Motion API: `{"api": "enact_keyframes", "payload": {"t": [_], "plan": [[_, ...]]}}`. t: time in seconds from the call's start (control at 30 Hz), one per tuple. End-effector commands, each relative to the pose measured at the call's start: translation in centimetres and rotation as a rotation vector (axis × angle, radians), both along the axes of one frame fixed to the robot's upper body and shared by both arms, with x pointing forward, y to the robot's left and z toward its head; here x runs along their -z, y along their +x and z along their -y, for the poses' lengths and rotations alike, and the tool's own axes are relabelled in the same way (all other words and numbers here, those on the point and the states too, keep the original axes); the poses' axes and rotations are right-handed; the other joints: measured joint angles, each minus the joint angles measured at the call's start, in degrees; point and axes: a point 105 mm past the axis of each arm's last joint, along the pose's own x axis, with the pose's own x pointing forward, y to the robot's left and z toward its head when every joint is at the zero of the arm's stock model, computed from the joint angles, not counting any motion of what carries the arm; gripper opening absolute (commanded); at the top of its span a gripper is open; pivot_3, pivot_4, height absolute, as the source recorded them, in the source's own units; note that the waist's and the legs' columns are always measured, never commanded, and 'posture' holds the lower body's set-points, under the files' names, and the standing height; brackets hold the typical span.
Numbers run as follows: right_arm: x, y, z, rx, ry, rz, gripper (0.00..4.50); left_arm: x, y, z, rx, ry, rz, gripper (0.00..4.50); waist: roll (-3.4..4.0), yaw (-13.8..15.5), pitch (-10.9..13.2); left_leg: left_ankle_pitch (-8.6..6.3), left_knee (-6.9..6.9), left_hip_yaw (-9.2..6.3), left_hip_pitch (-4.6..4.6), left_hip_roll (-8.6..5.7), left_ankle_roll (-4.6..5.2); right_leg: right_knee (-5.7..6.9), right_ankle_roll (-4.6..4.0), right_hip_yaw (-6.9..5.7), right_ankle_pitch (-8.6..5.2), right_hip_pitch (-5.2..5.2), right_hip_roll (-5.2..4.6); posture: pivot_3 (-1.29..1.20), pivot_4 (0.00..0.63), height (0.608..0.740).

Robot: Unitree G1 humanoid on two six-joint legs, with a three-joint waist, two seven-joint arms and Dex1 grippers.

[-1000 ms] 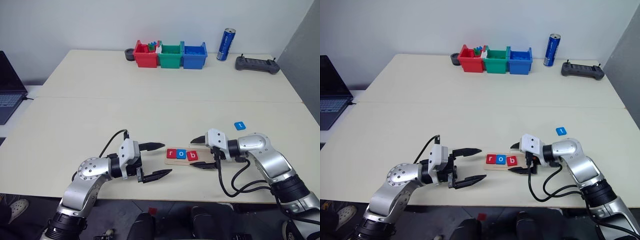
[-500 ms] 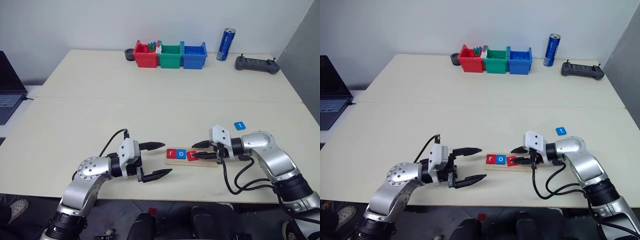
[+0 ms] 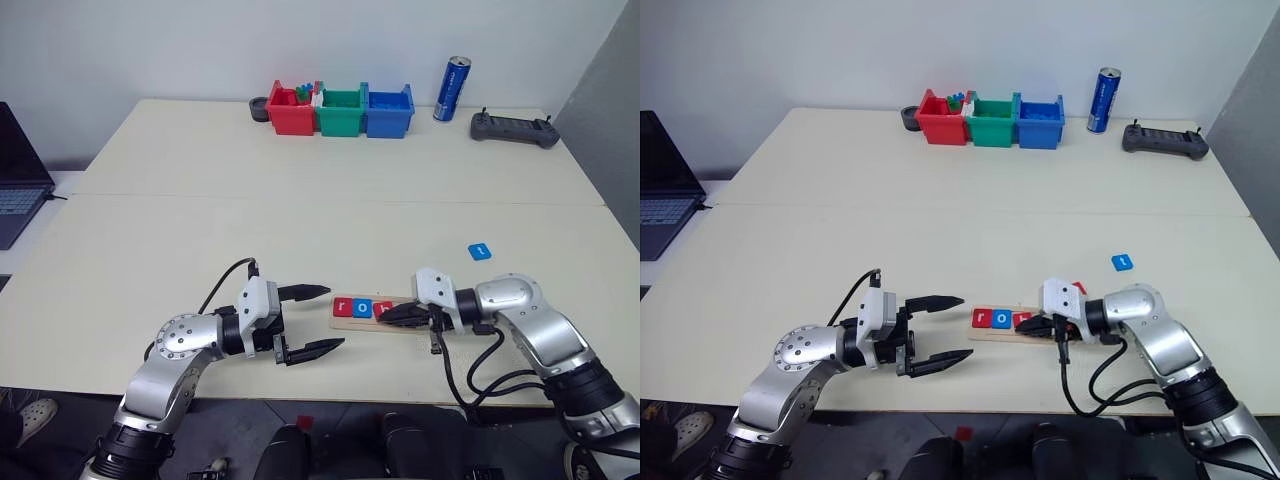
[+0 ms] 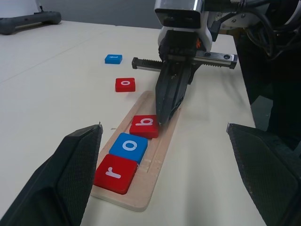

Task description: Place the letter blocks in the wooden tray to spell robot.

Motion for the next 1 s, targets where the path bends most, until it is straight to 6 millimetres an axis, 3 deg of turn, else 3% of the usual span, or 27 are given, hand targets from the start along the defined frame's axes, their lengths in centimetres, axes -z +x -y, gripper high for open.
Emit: {"api": "enact_keyframes", "payload": {"t": [0.03, 0.7, 0.87, 1.0], "plan": [[-0.2, -0.1, -0.7, -0.023, 0.003, 0.038, 0.01, -0.8, -0.3, 0.2, 0.021, 0.001, 0.036, 4.5, 0.0, 0.0, 0.0, 0.0, 0.0, -0.01, 0.0, 0.0, 0.0, 0.0, 0.0, 0.0, 0.0, 0.0, 0.0, 0.0, 0.15, 0.74], [-0.2, 0.9, -0.8, 0.004, -0.004, 0.089, 0.01, -0.8, -0.3, 0.3, 0.021, 0.002, 0.037, 4.5, 0.0, 0.0, 0.0, 0.0, 0.0, -0.01, 0.0, 0.0, 0.0, 0.0, 0.0, -0.01, 0.0, 0.0, 0.0, 0.0, 0.15, 0.74], [-1.2, 0.7, -1.1, 0.003, 0.041, 0.065, 0.01, -0.7, -0.3, 0.3, 0.02, 0.002, 0.036, 4.5, 0.0, 0.0, 0.0, 0.0, 0.0, -0.01, 0.0, 0.0, 0.0, 0.0, 0.0, -0.01, 0.0, 0.0, 0.0, 0.0, 0.15, 0.74], [-2.1, 0.8, -0.2, 0.003, 0.038, 0.061, 0.01, -0.7, -0.3, 0.3, 0.021, 0.002, 0.035, 4.5, 0.0, 0.01, 0.0, 0.0, 0.0, -0.02, 0.0, 0.0, 0.0, 0.0, 0.0, -0.01, 0.0, 0.0, 0.0, 0.0, 0.15, 0.74]]}}
